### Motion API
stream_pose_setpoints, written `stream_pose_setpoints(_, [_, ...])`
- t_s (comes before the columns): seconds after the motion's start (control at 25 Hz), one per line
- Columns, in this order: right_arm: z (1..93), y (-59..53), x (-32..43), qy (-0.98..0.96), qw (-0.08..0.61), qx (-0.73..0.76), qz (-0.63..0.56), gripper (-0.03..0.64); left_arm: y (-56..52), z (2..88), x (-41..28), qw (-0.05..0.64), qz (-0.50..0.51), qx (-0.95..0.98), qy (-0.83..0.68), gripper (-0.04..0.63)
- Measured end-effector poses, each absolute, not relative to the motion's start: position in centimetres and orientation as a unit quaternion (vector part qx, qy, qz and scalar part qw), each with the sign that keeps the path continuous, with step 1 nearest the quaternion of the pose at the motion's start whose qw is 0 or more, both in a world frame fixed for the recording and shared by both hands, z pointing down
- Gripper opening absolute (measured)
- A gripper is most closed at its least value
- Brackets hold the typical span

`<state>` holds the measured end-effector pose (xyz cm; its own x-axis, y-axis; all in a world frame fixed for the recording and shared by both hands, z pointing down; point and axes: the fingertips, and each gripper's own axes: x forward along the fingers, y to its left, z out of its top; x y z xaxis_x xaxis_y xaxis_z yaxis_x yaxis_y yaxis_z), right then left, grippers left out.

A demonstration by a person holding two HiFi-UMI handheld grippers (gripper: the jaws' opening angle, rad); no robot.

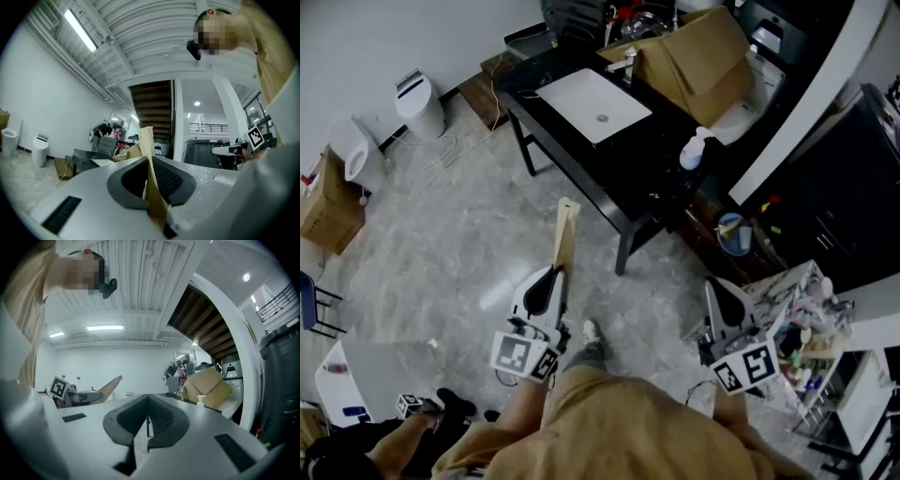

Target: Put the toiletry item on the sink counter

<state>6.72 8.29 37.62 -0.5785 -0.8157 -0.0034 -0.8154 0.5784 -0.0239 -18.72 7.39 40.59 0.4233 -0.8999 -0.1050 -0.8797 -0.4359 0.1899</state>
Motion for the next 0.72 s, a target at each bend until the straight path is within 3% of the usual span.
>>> stream_pose_setpoints(0.36, [37.4, -2.4, 1.4, 0.876, -0.02, -0.482, -0.01, 0.003, -5.1, 40.8, -23.5, 0.072, -0.098, 0.857, -0.5, 0.018])
stream_pose_setpoints(0.72, [38.5, -7.5, 4.8, 0.85, -0.03, -0.525, -0.028, 0.003, -12.5, 42.0, -19.3, 0.095, -0.092, 0.881, -0.453, 0.018])
